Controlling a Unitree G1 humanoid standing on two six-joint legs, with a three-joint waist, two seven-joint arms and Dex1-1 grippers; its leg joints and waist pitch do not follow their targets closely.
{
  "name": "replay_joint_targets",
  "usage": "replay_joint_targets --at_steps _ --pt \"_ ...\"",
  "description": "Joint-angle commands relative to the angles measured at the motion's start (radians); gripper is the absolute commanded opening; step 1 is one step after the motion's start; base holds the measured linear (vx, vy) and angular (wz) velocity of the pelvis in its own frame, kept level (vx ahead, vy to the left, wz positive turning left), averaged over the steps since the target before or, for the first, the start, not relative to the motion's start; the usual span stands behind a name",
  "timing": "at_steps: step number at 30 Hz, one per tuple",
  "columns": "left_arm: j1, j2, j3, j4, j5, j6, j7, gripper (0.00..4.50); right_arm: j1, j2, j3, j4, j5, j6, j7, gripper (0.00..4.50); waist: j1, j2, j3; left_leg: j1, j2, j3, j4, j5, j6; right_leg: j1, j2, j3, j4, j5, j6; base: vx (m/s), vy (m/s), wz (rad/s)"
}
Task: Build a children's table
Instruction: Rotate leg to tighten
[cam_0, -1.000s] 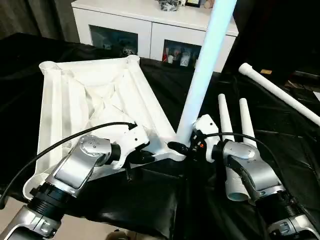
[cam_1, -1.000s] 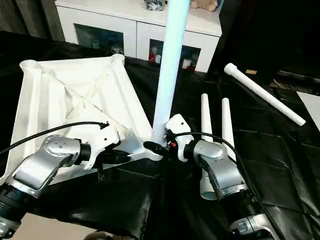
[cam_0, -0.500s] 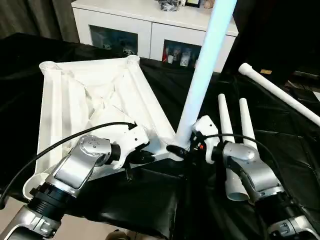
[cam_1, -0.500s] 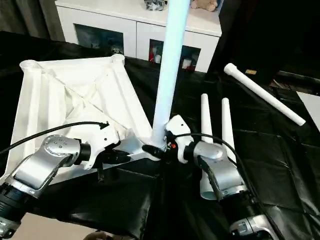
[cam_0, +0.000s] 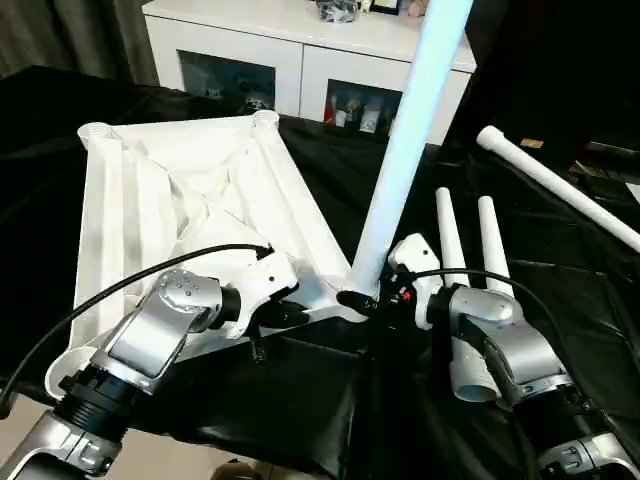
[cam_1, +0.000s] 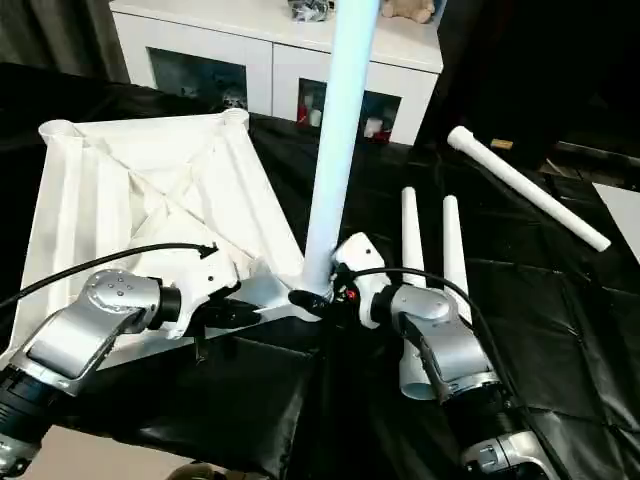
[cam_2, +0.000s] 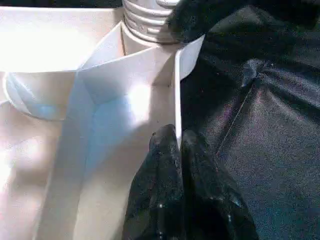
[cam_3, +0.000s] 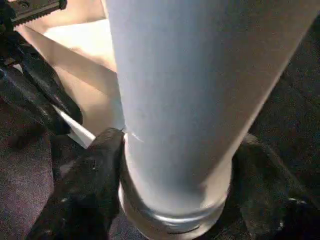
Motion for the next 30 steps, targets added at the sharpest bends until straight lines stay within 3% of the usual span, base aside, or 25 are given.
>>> replay_joint_targets --at_steps 1,8,11,13,16,18,19,22,24,25,26,28,29,30 --pt "-0.006 -0.001 -0.028 -0.017 -0.001 -0.003 -0.027 0.00 0.005 -0.011 -0.010 0.006 0.001 0.007 0.003 2.89 -0.007 0.011 -0.059 0.021 0.046 -0.013 -0.073 -0.206 -0.006 0.041 -0.077 0.044 -0.069 -0.125 -0.192 0.000 0.000 0.00" --pt "0.001 0.000 -0.028 -0.018 0.000 0.001 -0.025 0.00 0.011 0.001 -0.017 0.016 -0.003 0.007 -0.013 2.71 -0.007 0.011 -0.058 0.019 0.045 -0.013 -0.073 -0.204 -0.005 0.041 -0.078 0.045 -0.069 -0.131 -0.192 0.000 0.000 0.00" --pt "-0.019 -0.055 -0.001 0.039 0.019 0.014 0.070 0.00 -0.009 0.060 -0.059 0.054 0.003 0.013 -0.120 2.71 -0.009 0.013 -0.056 0.018 0.045 -0.013 -0.074 -0.213 -0.014 0.039 -0.078 0.044 -0.071 -0.145 -0.194 0.000 0.000 0.00" --pt "-0.053 -0.134 0.035 0.125 0.045 0.033 0.210 0.00 -0.034 0.127 -0.099 0.108 -0.007 0.027 -0.263 2.71 -0.014 0.013 -0.052 0.026 0.045 -0.013 -0.078 -0.271 -0.035 0.030 -0.080 0.046 -0.083 -0.243 -0.181 0.000 0.000 0.00" --pt "-0.077 -0.199 0.068 0.186 0.056 0.068 0.321 0.00 -0.053 0.176 -0.129 0.152 -0.013 0.047 -0.376 2.70 -0.012 0.010 -0.053 0.031 0.044 -0.019 -0.080 -0.313 -0.057 0.030 -0.084 0.045 -0.092 -0.340 -0.144 0.000 0.000 0.00" --pt "-0.091 -0.242 0.091 0.221 0.056 0.098 0.387 0.00 -0.067 0.209 -0.151 0.186 -0.016 0.052 -0.455 2.70 -0.013 0.010 -0.051 0.027 0.043 -0.019 -0.082 -0.312 -0.051 0.029 -0.084 0.046 -0.092 -0.336 -0.134 0.000 0.000 0.00" --pt "-0.113 -0.309 0.113 0.274 0.063 0.114 0.488 0.00 -0.095 0.263 -0.188 0.255 -0.017 0.048 -0.590 2.70 -0.019 0.008 -0.050 0.027 0.044 -0.017 -0.082 -0.316 -0.053 0.024 -0.085 0.049 -0.094 -0.344 -0.136 0.000 0.000 0.00" --pt "-0.147 -0.418 0.137 0.346 0.076 0.103 0.640 0.00 -0.141 0.343 -0.225 0.360 -0.021 0.022 -0.756 2.70 -0.018 0.008 -0.054 0.034 0.043 -0.019 -0.080 -0.323 -0.064 0.022 -0.084 0.047 -0.094 -0.333 -0.127 0.000 0.000 0.00" --pt "-0.163 -0.463 0.141 0.370 0.083 0.081 0.699 0.00 -0.163 0.372 -0.223 0.399 -0.030 0.005 -0.797 2.70 -0.017 0.004 -0.054 0.028 0.041 -0.018 -0.080 -0.316 -0.047 0.027 -0.084 0.046 -0.095 -0.310 -0.117 0.000 0.000 0.00" --pt "-0.175 -0.493 0.137 0.386 0.093 0.059 0.728 0.00 -0.183 0.391 -0.219 0.423 -0.037 -0.020 -0.800 3.05 -0.016 0.008 -0.056 0.027 0.041 -0.020 -0.082 -0.311 -0.043 0.029 -0.083 0.045 -0.093 -0.300 -0.109 0.000 0.000 0.00" --pt "-0.175 -0.493 0.137 0.386 0.093 0.059 0.728 0.00 -0.183 0.391 -0.219 0.423 -0.037 -0.020 -0.800 3.05 -0.017 0.008 -0.056 0.029 0.040 -0.019 -0.081 -0.313 -0.040 0.026 -0.083 0.045 -0.095 -0.298 -0.107 0.000 0.000 0.00" --pt "-0.188 -0.524 0.133 0.393 0.107 0.029 0.757 0.00 -0.206 0.408 -0.218 0.428 -0.033 -0.040 -0.765 3.05 -0.015 0.006 -0.058 0.022 0.039 -0.019 -0.081 -0.295 -0.025 0.033 -0.083 0.044 -0.093 -0.274 -0.099 0.000 0.000 0.00" --pt "-0.189 -0.527 0.133 0.394 0.108 0.027 0.756 0.00 -0.206 0.408 -0.216 0.420 -0.030 -0.044 -0.743 3.05 -0.014 0.012 -0.059 0.023 0.040 -0.019 -0.081 -0.291 -0.023 0.032 -0.083 0.045 -0.092 -0.265 -0.100 0.000 0.000 0.00" --pt "-0.193 -0.523 0.132 0.400 0.111 0.023 0.755 0.00 -0.201 0.408 -0.209 0.409 -0.034 -0.052 -0.727 3.05 -0.014 0.009 -0.060 0.022 0.040 -0.018 -0.080 -0.278 -0.017 0.033 -0.083 0.045 -0.092 -0.242 -0.102 0.000 0.000 0.00"
